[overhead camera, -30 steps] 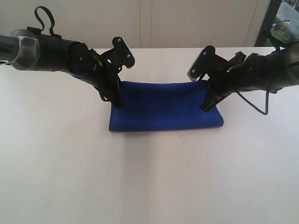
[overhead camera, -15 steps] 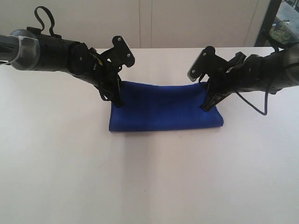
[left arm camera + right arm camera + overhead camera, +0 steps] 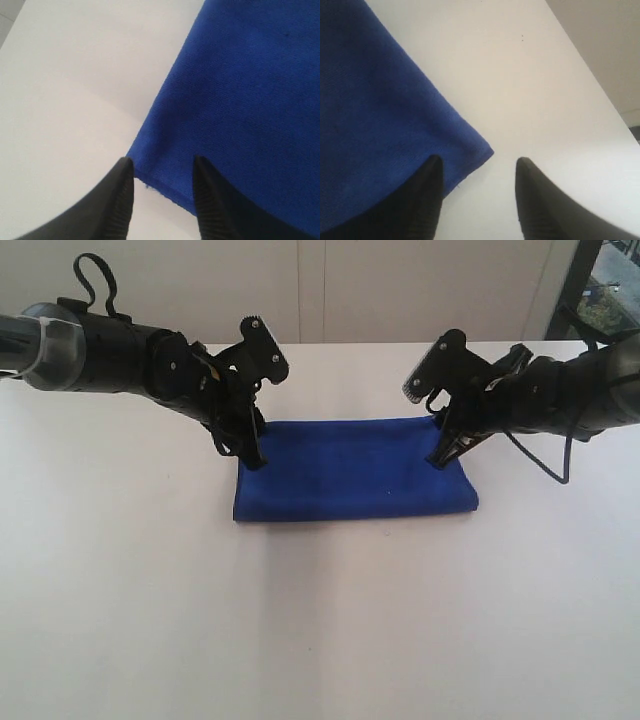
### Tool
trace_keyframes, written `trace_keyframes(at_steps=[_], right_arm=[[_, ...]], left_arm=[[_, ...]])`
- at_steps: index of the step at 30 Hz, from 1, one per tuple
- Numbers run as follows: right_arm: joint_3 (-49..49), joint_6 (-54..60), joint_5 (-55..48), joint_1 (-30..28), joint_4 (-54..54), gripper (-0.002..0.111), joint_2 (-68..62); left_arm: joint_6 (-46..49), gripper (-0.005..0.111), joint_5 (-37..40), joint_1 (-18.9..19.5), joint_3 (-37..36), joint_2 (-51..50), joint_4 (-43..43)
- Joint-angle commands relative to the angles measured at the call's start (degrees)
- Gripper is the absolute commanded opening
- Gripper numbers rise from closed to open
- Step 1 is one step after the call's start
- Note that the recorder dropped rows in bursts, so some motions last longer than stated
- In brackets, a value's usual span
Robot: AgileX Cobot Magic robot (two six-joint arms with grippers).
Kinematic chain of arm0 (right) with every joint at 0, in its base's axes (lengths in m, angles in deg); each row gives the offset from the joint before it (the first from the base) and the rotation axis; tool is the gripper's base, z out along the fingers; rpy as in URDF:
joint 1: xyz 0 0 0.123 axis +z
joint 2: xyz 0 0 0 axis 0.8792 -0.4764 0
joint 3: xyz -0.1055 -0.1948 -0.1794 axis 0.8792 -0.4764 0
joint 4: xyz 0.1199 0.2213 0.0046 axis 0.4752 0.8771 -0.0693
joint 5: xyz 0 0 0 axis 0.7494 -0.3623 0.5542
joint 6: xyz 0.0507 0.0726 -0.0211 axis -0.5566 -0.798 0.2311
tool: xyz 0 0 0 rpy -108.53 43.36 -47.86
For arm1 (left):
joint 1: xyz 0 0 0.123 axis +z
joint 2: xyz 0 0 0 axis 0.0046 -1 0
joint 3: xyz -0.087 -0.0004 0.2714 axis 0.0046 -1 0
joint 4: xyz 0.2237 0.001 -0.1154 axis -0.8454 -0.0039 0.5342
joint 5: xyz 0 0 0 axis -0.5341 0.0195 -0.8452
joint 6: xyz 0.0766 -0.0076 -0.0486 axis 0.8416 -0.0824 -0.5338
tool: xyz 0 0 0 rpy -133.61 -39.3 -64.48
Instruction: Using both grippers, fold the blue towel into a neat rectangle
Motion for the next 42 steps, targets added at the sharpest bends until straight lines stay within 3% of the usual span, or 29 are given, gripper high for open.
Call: trace_keyframes(at_steps=[1, 5, 8, 10, 13, 16, 18, 25, 42], right_arm=[[0.11, -9.57, 0.93, -0.32, 1.60, 0.038, 1.64], [0.22, -20.00, -1.69, -0.32, 2.84, 0.016, 4.14], [2.38, -22.92, -9.80, -0.55, 3.04, 0.000, 5.82], [4.66, -25.57, -16.98, -0.84, 3.30, 0.000, 6.34], [8.24, -30.07, -26.96, -1.77, 3.15, 0.000, 6.45], [14.36, -36.10, -38.38, -2.49, 2.20, 0.000, 6.45], [16.68, -37.64, -40.65, -2.49, 1.62, 0.000, 6.32], [17.18, -38.78, -38.17, -2.49, 1.56, 0.000, -0.36], [17.18, -44.88, -40.22, -3.68, -4.61, 0.000, -4.27]], left_arm=[[-0.88, 0.042, 1.06, 0.11, 0.13, 0.10, 0.38], [-5.53, 0.027, 4.05, 0.11, 0.13, 0.46, 0.38], [-9.67, 0.011, 7.60, 0.11, 0.13, 1.98, 0.38], [-12.72, 0.001, 9.84, 0.11, 0.13, 3.34, 0.38], [-20.10, 0.000, 15.25, 0.11, 1.76, 5.20, 0.38], [-32.88, 0.000, 30.11, 2.09, 10.24, 5.35, 0.48], [-35.01, 0.000, 33.02, 3.44, 13.33, 4.58, 2.45], [-30.39, 0.000, 32.43, 3.34, 14.13, -2.15, 14.28], [-29.56, 0.000, 23.78, 3.34, 14.13, -10.68, 15.86]])
